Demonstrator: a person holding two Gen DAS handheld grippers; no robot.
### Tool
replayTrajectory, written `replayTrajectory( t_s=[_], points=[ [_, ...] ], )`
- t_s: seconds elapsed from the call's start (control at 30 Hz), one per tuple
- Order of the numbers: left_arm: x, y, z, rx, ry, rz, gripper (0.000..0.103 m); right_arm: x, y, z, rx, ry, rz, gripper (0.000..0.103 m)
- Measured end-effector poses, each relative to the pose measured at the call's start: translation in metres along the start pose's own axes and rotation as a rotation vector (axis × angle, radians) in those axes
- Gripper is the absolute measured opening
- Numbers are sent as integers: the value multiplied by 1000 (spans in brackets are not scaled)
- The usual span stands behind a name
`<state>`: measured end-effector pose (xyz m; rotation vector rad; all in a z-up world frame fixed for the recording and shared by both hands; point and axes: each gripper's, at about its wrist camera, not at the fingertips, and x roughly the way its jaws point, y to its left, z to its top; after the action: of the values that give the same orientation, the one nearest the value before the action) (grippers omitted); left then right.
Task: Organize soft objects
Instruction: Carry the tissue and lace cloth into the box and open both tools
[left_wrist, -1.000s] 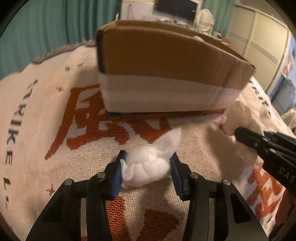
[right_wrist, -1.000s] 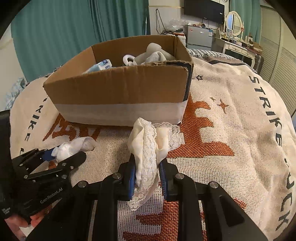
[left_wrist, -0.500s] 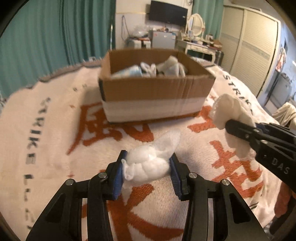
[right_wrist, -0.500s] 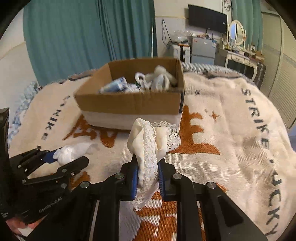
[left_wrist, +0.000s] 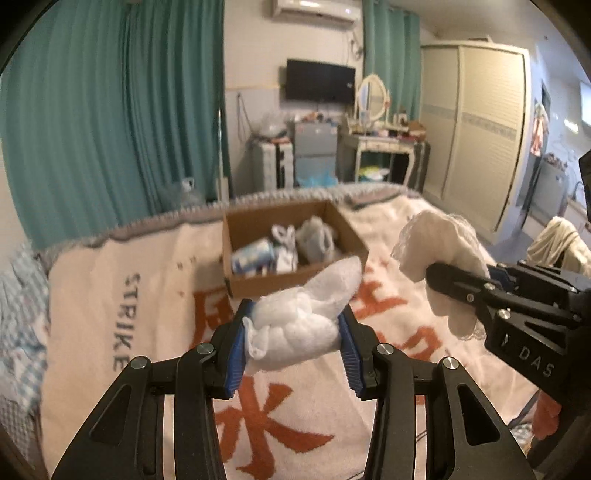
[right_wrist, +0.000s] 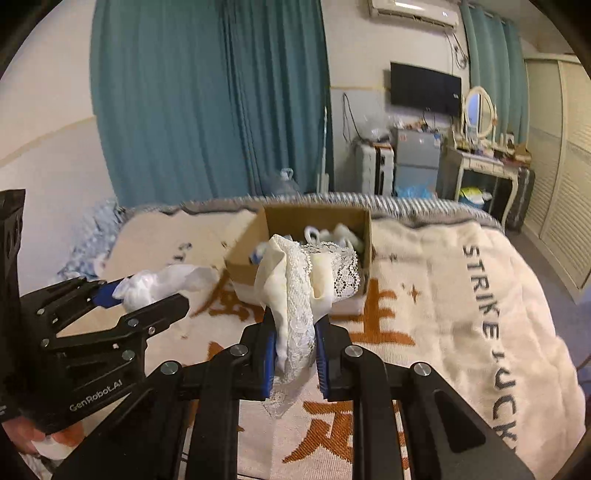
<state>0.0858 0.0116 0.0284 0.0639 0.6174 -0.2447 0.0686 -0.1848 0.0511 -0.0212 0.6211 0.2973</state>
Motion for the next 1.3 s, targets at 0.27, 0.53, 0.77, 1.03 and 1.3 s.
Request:
replayTrajectory(
  t_s=[0.27, 0.53, 0.77, 1.03, 1.3],
  points=[
    [-4, 10, 50, 7, -91, 40, 43, -24, 3, 61, -43, -88, 42, 17],
    [43, 26, 89, 8, -108, 64, 43, 7, -6, 122, -74, -125, 51, 17],
    [123, 40, 102, 5, -54, 82, 43, 90, -28, 151, -64, -78, 46, 17],
    [226, 52, 88, -14, 60, 96, 43, 213, -58, 137, -8, 58, 98, 17],
    [262, 53, 76, 6, 78, 120, 49, 279, -85, 115, 53, 120, 126, 30]
  ],
)
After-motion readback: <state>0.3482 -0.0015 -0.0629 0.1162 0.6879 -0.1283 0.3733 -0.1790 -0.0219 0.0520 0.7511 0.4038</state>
